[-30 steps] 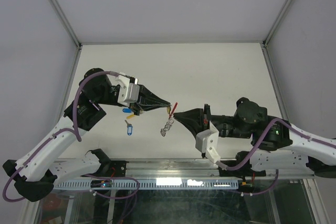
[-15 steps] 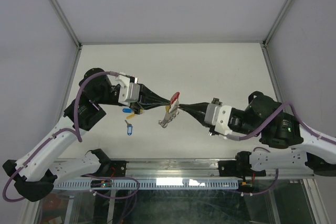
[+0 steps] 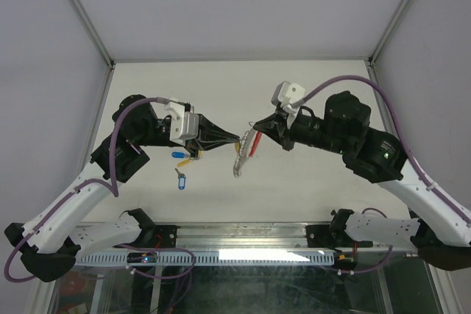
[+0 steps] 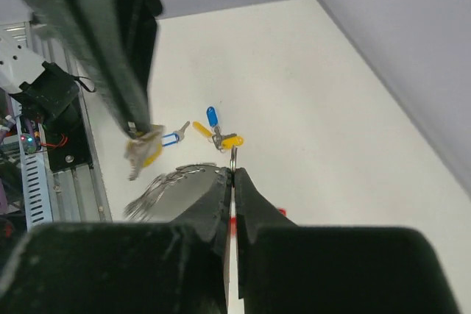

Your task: Put the keys on the keyring

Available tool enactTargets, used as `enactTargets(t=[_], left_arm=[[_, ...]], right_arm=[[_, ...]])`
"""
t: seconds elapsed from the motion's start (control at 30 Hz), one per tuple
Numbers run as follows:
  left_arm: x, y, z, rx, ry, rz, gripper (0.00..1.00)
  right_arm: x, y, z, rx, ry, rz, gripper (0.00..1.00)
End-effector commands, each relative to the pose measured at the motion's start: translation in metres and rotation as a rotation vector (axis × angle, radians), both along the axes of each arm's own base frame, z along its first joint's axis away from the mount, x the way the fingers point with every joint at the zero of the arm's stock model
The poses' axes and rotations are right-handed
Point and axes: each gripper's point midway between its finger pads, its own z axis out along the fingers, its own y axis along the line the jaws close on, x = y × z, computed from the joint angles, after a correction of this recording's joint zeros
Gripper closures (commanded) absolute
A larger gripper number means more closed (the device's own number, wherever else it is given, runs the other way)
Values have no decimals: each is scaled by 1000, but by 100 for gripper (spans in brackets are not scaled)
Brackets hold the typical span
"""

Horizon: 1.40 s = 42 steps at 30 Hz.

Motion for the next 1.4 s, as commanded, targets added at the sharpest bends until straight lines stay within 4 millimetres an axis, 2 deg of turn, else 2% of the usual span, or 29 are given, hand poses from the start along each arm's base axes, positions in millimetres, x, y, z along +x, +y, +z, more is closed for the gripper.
enactTargets(t=[0.0,0.37,0.57,0.93,1.37], left_arm=[[-3,5,23,-57,-46,25,100],[-8,10,32,-87,-73,29,100],[-13,10,37,-114,-81,10,100],[-17,7,39,-125,-84,-34,100],[-17,3,36,-124,-70,-55,100]], right_arm=[[-14,1,21,95,152,146,100],[-45,-10,33,223,294,367,100],[-57,-4,39,287,366,479,100],[-61,6,40,333,448,574,100],[-57,11,37,353,468,573,100]])
